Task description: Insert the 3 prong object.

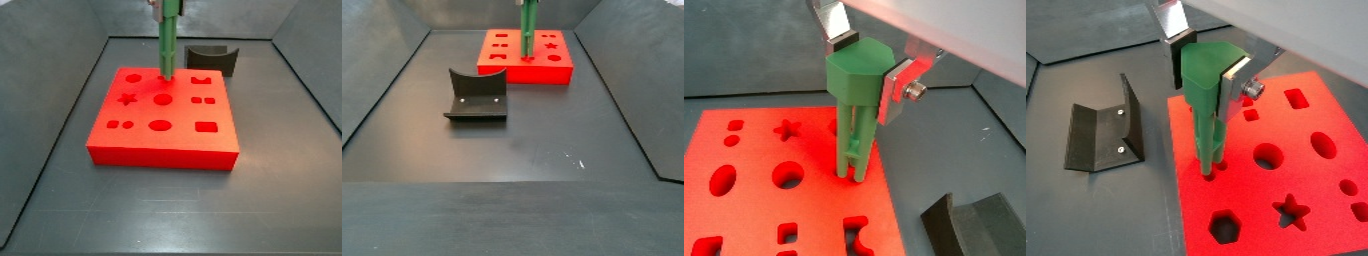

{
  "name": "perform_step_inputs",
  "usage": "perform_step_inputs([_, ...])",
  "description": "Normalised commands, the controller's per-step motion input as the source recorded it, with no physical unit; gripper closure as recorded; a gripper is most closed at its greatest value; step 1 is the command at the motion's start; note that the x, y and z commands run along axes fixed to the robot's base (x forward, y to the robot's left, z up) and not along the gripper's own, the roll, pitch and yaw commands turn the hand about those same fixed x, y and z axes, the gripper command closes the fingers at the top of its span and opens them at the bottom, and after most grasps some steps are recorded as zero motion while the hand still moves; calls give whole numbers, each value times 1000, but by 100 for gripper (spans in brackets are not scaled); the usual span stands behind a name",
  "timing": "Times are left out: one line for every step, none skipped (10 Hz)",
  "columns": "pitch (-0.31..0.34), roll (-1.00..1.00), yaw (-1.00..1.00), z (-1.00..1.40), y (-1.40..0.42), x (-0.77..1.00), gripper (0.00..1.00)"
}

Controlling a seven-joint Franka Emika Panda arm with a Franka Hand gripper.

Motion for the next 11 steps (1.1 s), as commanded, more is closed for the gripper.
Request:
perform_step_inputs([-16,0,0,0,0,-46,100])
perform_step_inputs([-29,-21,0,0,0,0,100])
perform_step_inputs([-40,0,0,-71,0,-20,100])
perform_step_inputs([0,-39,0,-103,0,-191,100])
perform_step_inputs([0,-51,0,-63,0,-134,100])
perform_step_inputs([-10,-96,0,-97,0,-29,100])
perform_step_inputs([-11,-81,-43,-60,0,0,100])
perform_step_inputs([-26,-66,-46,-49,0,54,100])
perform_step_inputs([-47,-77,-23,-77,0,186,100])
perform_step_inputs([-41,-74,-9,-134,3,109,100])
perform_step_inputs([-30,-46,-17,-197,0,77,100])
